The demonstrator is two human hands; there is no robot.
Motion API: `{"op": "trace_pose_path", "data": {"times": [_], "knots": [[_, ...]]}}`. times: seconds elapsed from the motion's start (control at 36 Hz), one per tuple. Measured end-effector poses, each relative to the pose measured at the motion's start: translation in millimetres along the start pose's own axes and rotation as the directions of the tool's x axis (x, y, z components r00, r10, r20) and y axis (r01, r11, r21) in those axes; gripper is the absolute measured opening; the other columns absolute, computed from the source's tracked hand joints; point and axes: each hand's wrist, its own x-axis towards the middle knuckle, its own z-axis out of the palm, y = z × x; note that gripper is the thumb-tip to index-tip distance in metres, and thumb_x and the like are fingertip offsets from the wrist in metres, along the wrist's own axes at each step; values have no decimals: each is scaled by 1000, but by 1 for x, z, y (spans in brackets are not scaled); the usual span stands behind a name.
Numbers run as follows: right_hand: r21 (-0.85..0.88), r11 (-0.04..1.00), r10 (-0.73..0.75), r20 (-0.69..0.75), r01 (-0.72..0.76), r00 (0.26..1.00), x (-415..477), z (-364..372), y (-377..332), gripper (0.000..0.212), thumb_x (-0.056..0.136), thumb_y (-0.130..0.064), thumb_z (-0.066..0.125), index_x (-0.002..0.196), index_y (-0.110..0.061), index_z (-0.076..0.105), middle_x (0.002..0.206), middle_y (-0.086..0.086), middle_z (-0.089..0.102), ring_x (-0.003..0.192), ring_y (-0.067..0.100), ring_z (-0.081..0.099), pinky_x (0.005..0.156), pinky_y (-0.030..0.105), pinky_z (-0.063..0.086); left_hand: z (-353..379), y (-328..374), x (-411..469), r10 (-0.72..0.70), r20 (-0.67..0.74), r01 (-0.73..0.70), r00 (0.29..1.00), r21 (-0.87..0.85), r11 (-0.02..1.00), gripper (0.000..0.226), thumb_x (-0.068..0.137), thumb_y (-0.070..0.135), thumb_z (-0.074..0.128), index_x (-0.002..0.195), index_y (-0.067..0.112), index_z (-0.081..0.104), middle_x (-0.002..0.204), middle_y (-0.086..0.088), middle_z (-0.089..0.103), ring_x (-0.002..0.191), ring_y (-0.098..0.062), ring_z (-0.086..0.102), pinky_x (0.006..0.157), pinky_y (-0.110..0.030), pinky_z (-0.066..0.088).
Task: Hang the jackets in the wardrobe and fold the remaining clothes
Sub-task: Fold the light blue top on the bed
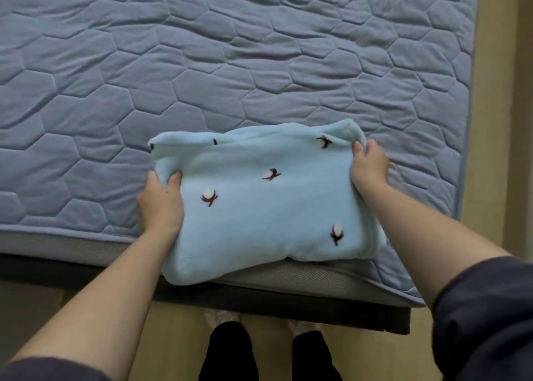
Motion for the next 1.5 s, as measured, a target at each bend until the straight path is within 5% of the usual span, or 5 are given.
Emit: {"op": "trace_pose_path", "data": {"times": [0.39,0.69,1.03,1.17,1.5], "knots": [[163,983,-119,181,90,976,-20,-17,-10,23,90,-38,60,93,-16,54,91,0,59,81,16,54,66,29,39,-27,12,-9,-19,-8,17,1000,-191,981,47,90,56,48,117,18,47,104,0,54,91,-18,51,74,-34,38],[135,980,107,246,-144,963,-5,-7,-3,45,91,-43,55,121,-9,48,115,8,56,98,21,52,82,30,40,-25,7,16,-281,72,290,957,-169,942,31,91,45,43,86,15,51,101,-10,54,95,-30,53,78,-36,36],[158,943,63,781,-294,621,-40,-38,50,64,66,-67,66,118,-31,60,111,-6,71,99,14,69,83,33,52,-37,-38,-45,-78,601,446,796,-493,747,91,54,67,72,135,31,48,122,3,65,111,-20,62,88,-40,50],[106,889,128,876,-446,464,-39,-45,82,72,61,-59,80,123,-30,58,118,-1,69,107,20,66,83,34,52,-39,-49,-46,-116,650,487,751,-428,761,60,58,45,78,114,27,65,107,0,72,94,-17,70,76,-35,51],[270,775,205,747,-571,633,-84,-127,6,40,85,-29,63,118,-5,63,106,18,70,90,31,68,75,37,53,-109,40,-61,-198,702,627,684,-428,651,23,87,23,58,106,14,66,79,-9,73,67,-25,70,56,-31,54]]}}
